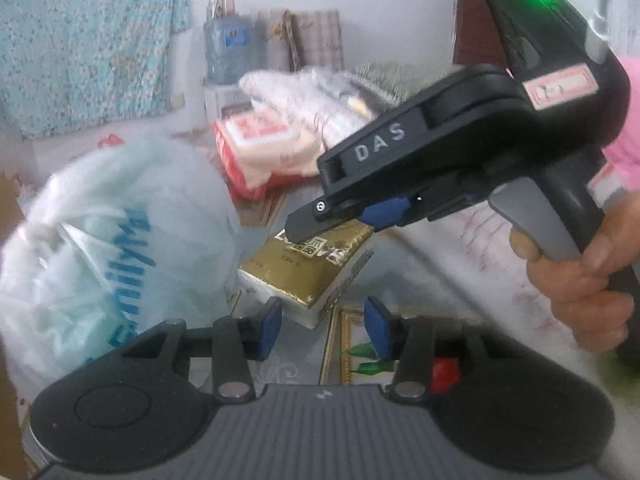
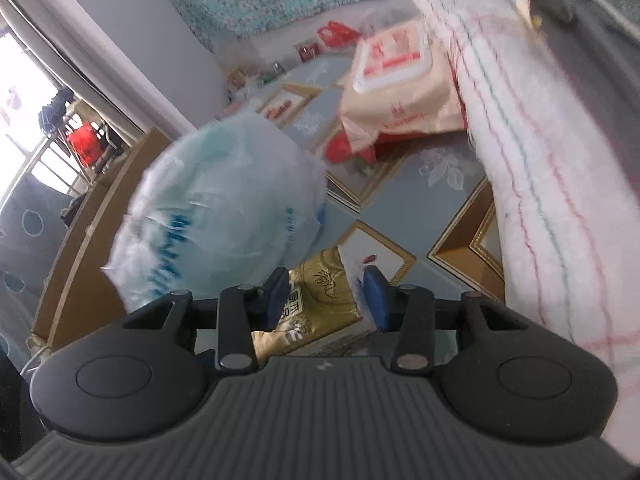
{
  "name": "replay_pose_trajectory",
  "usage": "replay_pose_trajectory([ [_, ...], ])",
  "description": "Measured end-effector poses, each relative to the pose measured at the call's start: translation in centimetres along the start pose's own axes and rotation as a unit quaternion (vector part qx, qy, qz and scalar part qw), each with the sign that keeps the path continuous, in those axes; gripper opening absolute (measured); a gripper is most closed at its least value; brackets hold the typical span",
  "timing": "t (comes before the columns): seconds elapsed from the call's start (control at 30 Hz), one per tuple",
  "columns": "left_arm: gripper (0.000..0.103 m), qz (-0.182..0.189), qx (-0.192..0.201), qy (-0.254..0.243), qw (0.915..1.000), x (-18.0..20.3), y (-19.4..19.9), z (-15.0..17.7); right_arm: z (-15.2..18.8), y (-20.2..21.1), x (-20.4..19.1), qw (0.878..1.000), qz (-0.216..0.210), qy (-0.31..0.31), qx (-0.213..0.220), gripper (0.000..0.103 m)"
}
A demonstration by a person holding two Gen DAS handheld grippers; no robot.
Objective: Organize soft objects
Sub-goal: 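Grasp the gold-wrapped box with the right tool, then carry the gold box into the cardboard box and open the right tool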
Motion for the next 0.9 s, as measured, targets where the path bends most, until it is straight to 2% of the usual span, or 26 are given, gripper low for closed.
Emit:
replay_pose_trajectory([
  [0.17, 0.047, -0.006, 0.058, 0.006, 0.9983, -0.6, 5.6, -0.7, -0.2, 4.3, -4.7, 0.999, -0.003, 0.036, 0.039, 0.041],
  [0.27, 0.047, -0.031, 0.098, 0.011, 0.9946, -2.4, 9.5, -0.7, -0.9, 5.6, -9.2, 0.996, -0.019, 0.073, 0.057, 0.041],
  [0.47, 0.047, -0.093, 0.134, 0.068, 0.9842, -8.8, 15.6, 1.0, -1.7, 3.8, -20.1, 0.983, -0.071, 0.161, 0.048, 0.043],
  [0.63, 0.047, -0.148, 0.128, 0.135, 0.9713, -15.3, 18.5, 3.4, -1.5, -1.1, -28.5, 0.968, -0.115, 0.221, 0.000, 0.043],
  [0.7, 0.048, -0.159, 0.123, 0.158, 0.9668, -17.3, 19.0, 4.2, -1.3, -2.9, -31.2, 0.963, -0.125, 0.240, -0.020, 0.043],
  [0.8, 0.047, -0.157, 0.109, 0.197, 0.9616, -19.7, 18.7, 5.6, -1.2, -6.1, -34.3, 0.955, -0.128, 0.262, -0.052, 0.043],
  [0.9, 0.047, -0.129, 0.090, 0.229, 0.9605, -21.3, 18.3, 7.1, -1.1, -8.6, -35.8, 0.949, -0.115, 0.281, -0.079, 0.043],
])
Point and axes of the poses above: each gripper's, at about its wrist camera, not at the fingertips, and y roughly against the way its jaws point, x to its right, z to its underside, the point moved 10 cm from there along -y, roughly the way its jaws point, and after that the axes turned 8 degrees about -x, right-handed, at the moved point
